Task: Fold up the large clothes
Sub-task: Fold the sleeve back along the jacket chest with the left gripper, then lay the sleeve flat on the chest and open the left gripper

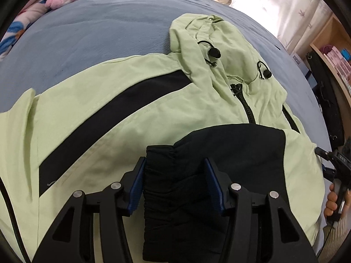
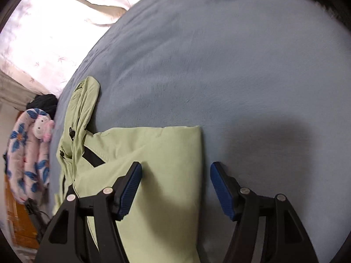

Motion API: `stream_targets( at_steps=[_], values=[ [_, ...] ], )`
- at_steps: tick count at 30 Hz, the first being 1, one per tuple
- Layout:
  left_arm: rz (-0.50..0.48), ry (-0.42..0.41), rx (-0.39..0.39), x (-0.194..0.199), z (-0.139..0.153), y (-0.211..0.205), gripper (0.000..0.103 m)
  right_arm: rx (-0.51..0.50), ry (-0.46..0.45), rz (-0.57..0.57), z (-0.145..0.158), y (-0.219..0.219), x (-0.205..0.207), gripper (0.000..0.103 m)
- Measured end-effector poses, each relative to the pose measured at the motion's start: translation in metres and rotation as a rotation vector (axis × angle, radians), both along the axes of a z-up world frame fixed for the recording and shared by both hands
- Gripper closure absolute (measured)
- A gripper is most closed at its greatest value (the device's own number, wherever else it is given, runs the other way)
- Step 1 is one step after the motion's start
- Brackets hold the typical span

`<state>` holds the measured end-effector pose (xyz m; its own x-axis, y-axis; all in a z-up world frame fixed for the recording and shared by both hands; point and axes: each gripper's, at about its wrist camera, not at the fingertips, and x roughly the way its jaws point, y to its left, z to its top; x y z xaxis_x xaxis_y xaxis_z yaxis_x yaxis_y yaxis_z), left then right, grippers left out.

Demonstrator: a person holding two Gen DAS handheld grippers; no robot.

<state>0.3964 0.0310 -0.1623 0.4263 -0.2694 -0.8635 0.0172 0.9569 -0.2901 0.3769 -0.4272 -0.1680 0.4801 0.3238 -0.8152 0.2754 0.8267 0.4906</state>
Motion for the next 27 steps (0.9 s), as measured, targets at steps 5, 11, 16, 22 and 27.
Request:
stream_targets(
  at_steps=[5,11,16,22,27],
  values=[
    [0.028,-0.036,0.032,-0.005,0.004,0.004,0.077,-0.266,-0.132,0.105,0.037,0.032,0.007,0.099],
    [0.051,-0.095,0.169,-0.015,-0.005,-0.015,0.08,-0.644,0.018,0.167,0.003,0.062,0.031,0.099],
    [0.059,-0.093,0.172,-0.017,0.003,-0.013,0.079,-0.662,-0.012,0.113,0.025,0.07,0.017,0.088],
    [0.088,-0.184,0.163,-0.041,0.046,-0.002,0.079,-0.576,-0.18,0.016,0.089,0.071,-0.039,0.076],
    [-0.02,-0.247,0.088,-0.066,0.069,-0.045,0.072,-0.454,-0.193,0.153,0.083,0.133,-0.07,0.076]
  ],
)
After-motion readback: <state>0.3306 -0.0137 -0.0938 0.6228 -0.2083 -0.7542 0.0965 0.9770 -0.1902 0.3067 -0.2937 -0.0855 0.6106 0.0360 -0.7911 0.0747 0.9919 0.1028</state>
